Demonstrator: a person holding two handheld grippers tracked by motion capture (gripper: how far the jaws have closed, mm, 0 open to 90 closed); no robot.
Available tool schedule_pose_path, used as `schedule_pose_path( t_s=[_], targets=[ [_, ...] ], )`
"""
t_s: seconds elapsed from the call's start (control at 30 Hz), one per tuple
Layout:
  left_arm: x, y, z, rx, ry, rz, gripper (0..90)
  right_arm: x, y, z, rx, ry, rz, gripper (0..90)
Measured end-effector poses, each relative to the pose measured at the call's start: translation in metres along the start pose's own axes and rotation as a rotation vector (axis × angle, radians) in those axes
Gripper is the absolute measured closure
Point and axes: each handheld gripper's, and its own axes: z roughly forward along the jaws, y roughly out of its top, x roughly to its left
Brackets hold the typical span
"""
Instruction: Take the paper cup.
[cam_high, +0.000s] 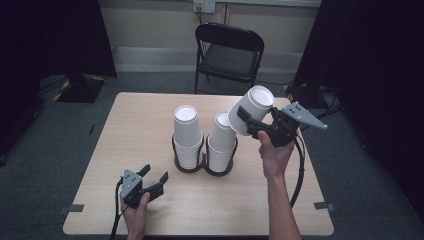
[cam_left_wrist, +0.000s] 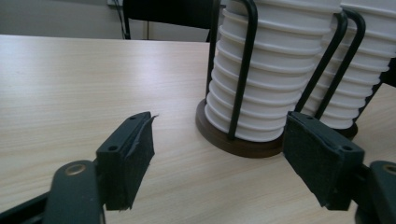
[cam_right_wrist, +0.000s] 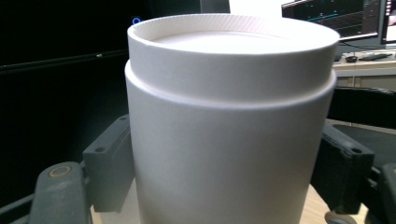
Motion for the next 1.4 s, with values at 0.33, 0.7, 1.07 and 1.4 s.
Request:
schedule_pose_path(
  t_s=[0.33, 0.7, 1.07, 1.4],
  targets=[
    [-0.005, 0.002, 0.002, 0.001, -0.008, 0.021, 23.4, -0.007, -0.011, -0.025, 0.0, -0.038, 0.033, 19.6],
    [-0.02, 0.003, 0.007, 0.041, -0.046, 0.065, 20.6, 0.0, -0.026, -0.045, 0.036, -0.058, 0.031, 19.6],
    [-0.031, 0.002, 0.012, 0.047, -0.092, 0.086, 24.1, 0.003, -0.045, -0.065, 0.07, -0.05, 0.076, 19.6],
    [-0.045, -0.001, 0.015, 0.016, -0.099, 0.105, 27.7, 0.011, -0.082, -0.064, 0.121, -0.012, 0.165, 19.6]
  ],
)
